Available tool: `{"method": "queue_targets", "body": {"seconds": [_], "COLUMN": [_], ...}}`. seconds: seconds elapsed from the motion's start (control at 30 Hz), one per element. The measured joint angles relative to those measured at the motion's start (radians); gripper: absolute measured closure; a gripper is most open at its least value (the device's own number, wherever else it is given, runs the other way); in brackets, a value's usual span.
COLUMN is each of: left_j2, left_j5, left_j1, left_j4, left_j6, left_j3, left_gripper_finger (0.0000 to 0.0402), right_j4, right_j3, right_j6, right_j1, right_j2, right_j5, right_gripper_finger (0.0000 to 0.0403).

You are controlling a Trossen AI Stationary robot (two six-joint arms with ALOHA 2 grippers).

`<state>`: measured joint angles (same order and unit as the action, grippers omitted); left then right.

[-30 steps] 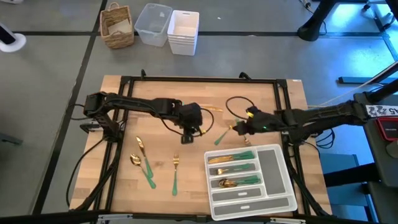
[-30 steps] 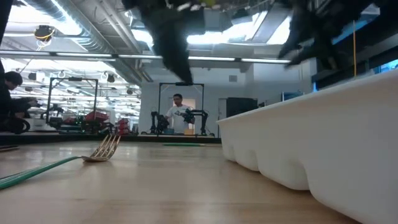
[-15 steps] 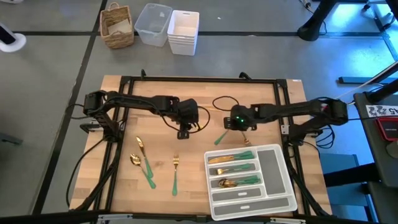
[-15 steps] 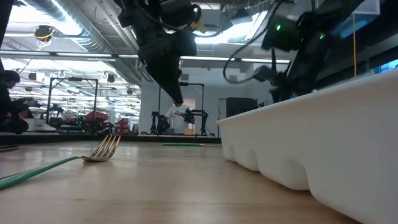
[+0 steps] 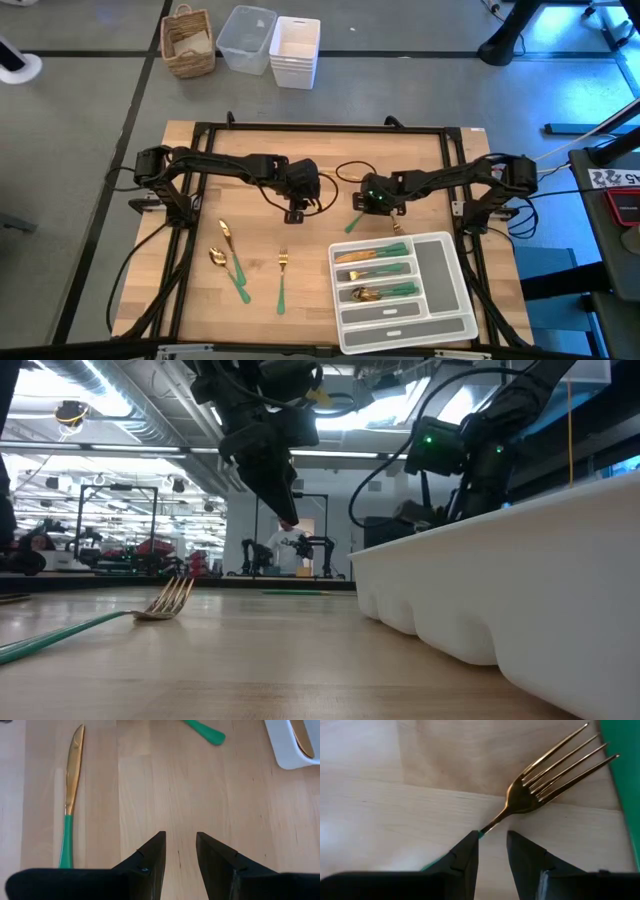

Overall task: Sort silverware
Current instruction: Put the top left green fork into the silverware tray

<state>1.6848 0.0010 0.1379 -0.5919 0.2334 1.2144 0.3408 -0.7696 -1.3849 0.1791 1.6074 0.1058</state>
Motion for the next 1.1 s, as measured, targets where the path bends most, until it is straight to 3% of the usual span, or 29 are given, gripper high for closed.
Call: {"method": "queue_targets", "body": {"seconds": [0.53,0.87,1.1], "left_j2": [0.0,0.0,0.0], "left_j5": [0.0,0.0,0.0], "left_j1": [-0.007,-0.037,-0.06], "left_j4": [0.0,0.0,0.008], "left_j6": [-0.036,-0.044,-0.044], "left_j3": [0.0,0.0,0.0], "left_gripper_finger": [0.03,0.03,0.03], "right_j4": [0.0,-0.011,-0.012], "right_j3": [-0.001,0.001,0.001], "right_j6": [0.028,0.016,0.03], "right_j1": [-0.002,-0.003,0.0], "right_j2": [0.011,0.013,0.013], "right_j5": [-0.071,-0.096,-0.06], "right_gripper_finger": [0.0299,0.0344,0.0351]}}
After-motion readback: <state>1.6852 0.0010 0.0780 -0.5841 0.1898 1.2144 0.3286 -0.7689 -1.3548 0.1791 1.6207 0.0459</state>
